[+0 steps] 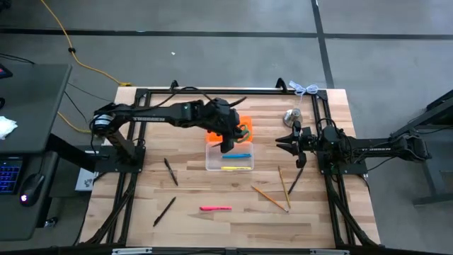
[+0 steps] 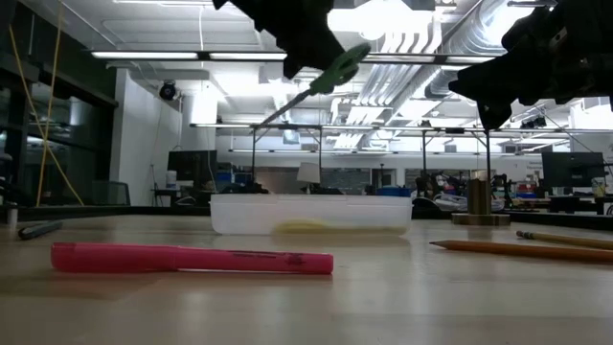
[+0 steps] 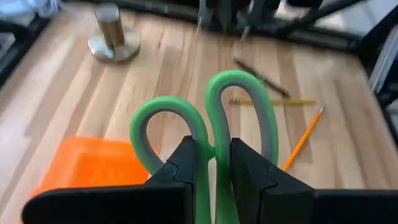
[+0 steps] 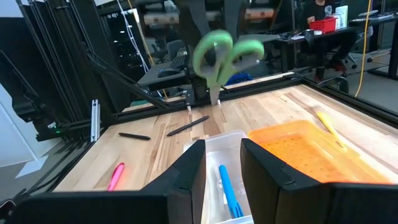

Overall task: Pick & place school supplies into a supply box
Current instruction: Put the green scissors into the orange supply box

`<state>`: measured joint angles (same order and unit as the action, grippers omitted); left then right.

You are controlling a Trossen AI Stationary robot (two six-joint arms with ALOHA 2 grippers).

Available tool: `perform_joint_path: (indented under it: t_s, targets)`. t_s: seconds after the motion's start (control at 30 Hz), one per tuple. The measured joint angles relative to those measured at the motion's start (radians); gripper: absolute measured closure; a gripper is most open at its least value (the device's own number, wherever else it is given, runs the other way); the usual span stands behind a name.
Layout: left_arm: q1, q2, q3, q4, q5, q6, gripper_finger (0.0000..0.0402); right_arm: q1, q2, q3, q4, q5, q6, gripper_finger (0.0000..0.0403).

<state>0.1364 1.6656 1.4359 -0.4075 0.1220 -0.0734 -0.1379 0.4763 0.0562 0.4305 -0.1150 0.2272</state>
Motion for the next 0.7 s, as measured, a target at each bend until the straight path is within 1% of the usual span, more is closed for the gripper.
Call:
perform_joint_path:
  t_s: [0.27,0.5,0.7]
  targets:
    - [-0.043,0.086,0.078,-0.07,-0.031,0.069,0.0314,0.0,0.0,0.0,0.0,0.0,0.0,0.0324]
    - [-0.086,0.147,0.078,-0.077,-0.036,0.106,0.0314,0.0,0.0,0.0,0.0,0.0,0.0,0.0324]
    - [-0.093,0.185,0.078,-0.106,-0.039,0.16,0.0314,0.0,0.0,0.0,0.0,0.0,0.0,0.0324]
